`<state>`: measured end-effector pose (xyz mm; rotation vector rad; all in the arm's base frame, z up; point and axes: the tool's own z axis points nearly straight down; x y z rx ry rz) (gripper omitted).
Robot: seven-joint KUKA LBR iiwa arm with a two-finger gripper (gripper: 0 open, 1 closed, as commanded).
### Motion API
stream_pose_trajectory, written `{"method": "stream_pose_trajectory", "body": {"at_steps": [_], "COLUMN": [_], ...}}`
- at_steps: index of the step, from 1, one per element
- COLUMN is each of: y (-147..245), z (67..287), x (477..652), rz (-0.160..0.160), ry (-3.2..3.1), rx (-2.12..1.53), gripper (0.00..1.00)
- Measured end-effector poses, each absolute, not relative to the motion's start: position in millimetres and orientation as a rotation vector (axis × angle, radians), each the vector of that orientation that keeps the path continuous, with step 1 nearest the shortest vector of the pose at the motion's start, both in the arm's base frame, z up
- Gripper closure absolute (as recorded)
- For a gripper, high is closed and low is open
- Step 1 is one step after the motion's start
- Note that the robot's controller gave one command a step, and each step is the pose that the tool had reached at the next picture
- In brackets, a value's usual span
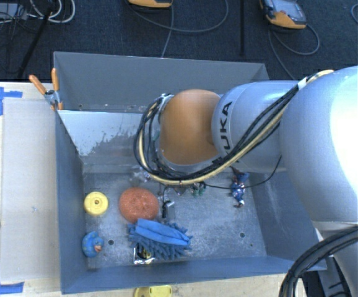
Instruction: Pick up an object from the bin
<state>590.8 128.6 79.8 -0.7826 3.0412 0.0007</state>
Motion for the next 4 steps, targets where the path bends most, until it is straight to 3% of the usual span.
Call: {"method": "stream_pose_trajectory", "body": {"at_steps": [1,2,3,4], "y": [144.6,144.7,136.6,136.8], "z": [83.1,83.1,191.0,191.0], "x": [565.3,565.3,577.5,577.5], "rz": [0.000,0.000,0.000,0.000], "ry": [3.126,3.126,3.127,3.127], "rx": [-0.314,-0.315,-0.290,-0.292], "gripper": [1.00,1.00,1.00,1.00]}}
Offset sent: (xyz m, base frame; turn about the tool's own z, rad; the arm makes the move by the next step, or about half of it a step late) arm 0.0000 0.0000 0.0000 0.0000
